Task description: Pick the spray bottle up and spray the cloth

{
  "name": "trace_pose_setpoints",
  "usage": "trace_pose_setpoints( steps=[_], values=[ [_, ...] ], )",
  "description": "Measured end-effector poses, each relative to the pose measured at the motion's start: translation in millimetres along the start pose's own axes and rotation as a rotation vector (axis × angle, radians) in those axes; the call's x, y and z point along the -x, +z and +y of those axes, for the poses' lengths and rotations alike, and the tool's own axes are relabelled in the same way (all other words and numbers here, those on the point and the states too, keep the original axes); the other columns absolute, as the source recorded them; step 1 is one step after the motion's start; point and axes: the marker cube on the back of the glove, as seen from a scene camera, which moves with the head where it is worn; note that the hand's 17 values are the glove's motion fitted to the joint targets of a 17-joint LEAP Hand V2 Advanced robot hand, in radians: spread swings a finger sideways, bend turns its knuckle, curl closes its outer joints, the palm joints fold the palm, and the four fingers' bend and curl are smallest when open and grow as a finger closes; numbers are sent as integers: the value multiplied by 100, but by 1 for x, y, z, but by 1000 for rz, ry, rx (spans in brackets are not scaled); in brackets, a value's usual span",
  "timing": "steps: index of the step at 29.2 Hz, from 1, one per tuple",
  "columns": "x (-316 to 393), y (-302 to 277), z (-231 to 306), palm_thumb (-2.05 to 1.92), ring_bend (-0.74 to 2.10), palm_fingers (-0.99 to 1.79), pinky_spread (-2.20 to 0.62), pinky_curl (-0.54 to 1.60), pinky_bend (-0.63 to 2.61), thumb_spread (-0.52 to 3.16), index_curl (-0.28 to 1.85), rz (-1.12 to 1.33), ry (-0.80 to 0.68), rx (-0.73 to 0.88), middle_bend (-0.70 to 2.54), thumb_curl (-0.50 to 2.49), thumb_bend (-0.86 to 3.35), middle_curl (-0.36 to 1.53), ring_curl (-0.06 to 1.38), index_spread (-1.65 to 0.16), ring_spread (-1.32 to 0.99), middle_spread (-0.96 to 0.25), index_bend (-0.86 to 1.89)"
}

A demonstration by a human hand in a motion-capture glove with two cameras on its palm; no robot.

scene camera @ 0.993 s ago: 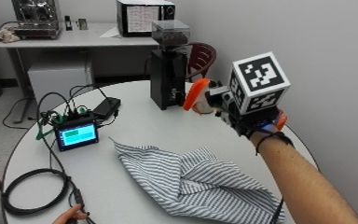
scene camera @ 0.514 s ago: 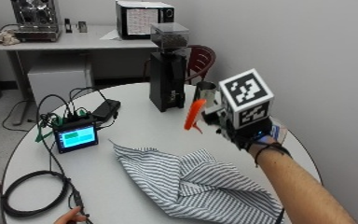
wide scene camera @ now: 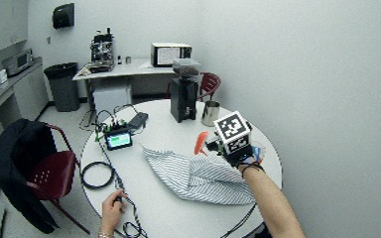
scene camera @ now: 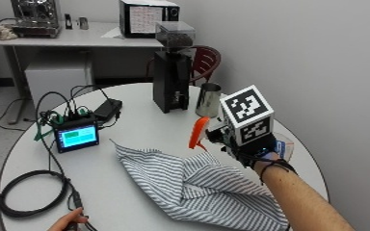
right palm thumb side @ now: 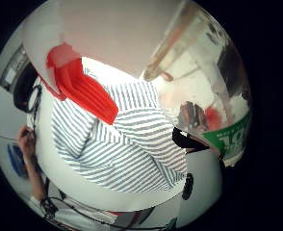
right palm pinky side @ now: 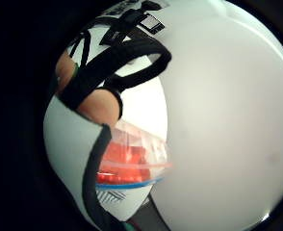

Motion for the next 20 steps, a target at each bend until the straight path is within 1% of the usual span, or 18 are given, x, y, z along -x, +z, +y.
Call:
trace_pose_setpoints(
  steps=[3, 7, 11, 15, 20],
  values=[
    [-10, -12, -3, 102, 50, 109, 11, 36, 23, 74, 32, -109, 40, -18, 43, 58, -3, 51, 46, -22, -12, -14, 12],
    [-29, -41, -9, 102, 50, 109, 11, 36, 23, 74, 32, -361, 135, -77, 43, 58, -3, 52, 46, -22, -12, -14, 12],
    [-31, -63, -12, 102, 50, 109, 11, 37, 23, 74, 32, -634, 180, -130, 43, 58, -3, 52, 46, -22, -12, -14, 12],
    [-15, -80, -18, 102, 50, 109, 11, 37, 23, 74, 32, -922, 176, -172, 43, 58, -3, 52, 46, -22, -13, -14, 12],
    [27, -95, -28, 101, 50, 108, 11, 37, 23, 74, 32, -1143, 127, -195, 42, 58, -3, 52, 46, -22, -13, -14, 12]
  ],
)
